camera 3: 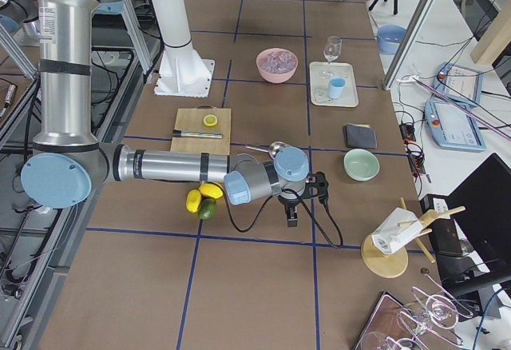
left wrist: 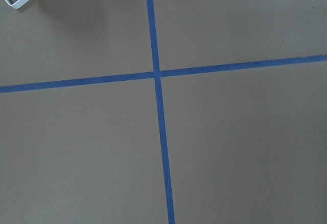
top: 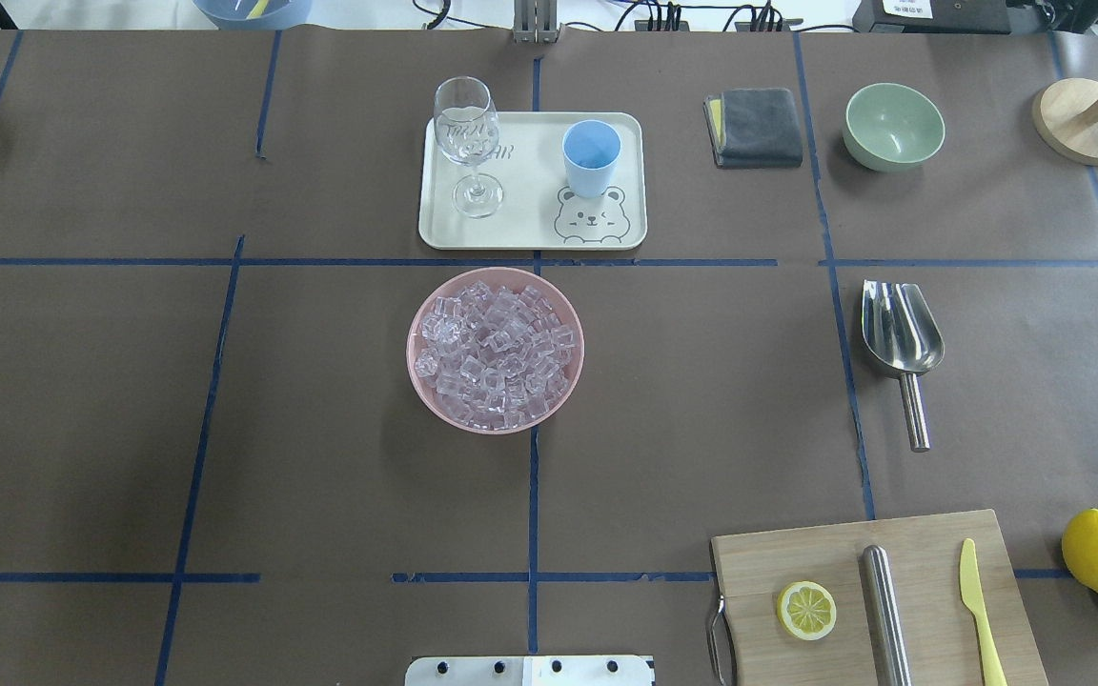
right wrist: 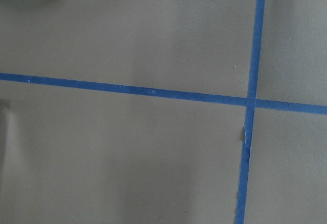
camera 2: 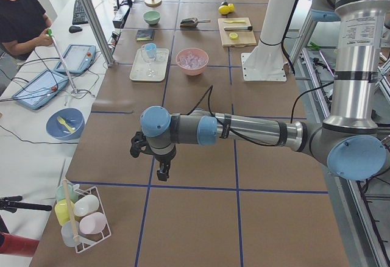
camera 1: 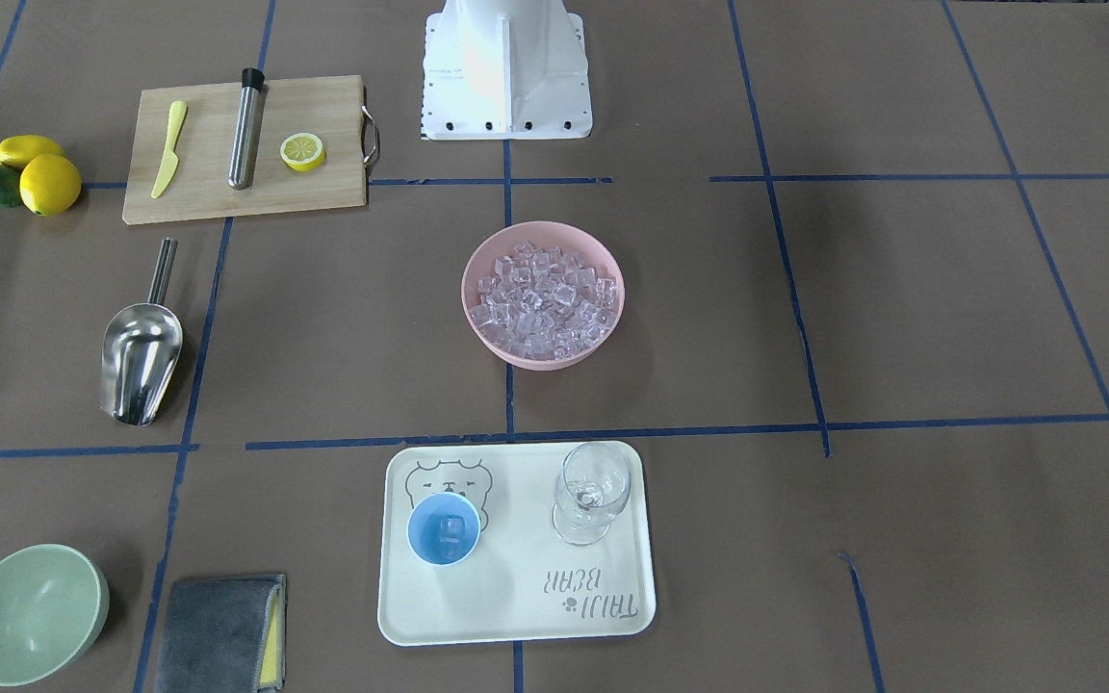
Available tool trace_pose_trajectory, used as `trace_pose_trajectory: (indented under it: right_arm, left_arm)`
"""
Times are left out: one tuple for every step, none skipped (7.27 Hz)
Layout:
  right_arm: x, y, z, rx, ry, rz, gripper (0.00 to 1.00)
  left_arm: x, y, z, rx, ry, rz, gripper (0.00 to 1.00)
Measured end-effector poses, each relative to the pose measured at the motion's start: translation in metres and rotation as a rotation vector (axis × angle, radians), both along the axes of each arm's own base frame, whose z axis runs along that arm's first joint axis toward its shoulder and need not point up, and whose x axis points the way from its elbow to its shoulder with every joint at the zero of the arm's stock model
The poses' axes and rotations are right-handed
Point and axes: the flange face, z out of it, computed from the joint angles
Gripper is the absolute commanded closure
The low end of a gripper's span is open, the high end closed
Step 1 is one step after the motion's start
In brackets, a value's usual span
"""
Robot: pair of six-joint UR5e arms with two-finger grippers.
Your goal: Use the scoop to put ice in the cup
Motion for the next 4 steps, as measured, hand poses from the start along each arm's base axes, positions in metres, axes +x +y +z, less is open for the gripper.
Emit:
trace_pose_trajectory:
  right_arm:
    - [0.006, -0.002, -0.002, 0.005, -0.004, -0.021, 0.00]
    - [0.014, -0.007, -0.009, 0.017, -0.001, -0.045, 0.00]
    - [0.025, -0.013, -0.017, 0.029, 0.006, -0.067, 0.00]
    - [0.036, -0.017, -0.024, 0.046, 0.015, -0.084, 0.00]
  left_arm:
    - [0.000, -0.001, -0.001, 0.002, 0.001, 0.000, 0.00]
    - [0.000, -0.002, -0.001, 0.003, 0.002, 0.000, 0.00]
    - [0.001, -0.002, -0.001, 0.003, 0.002, 0.000, 0.00]
    - [0.001, -0.003, 0.000, 0.009, 0.003, 0.000, 0.00]
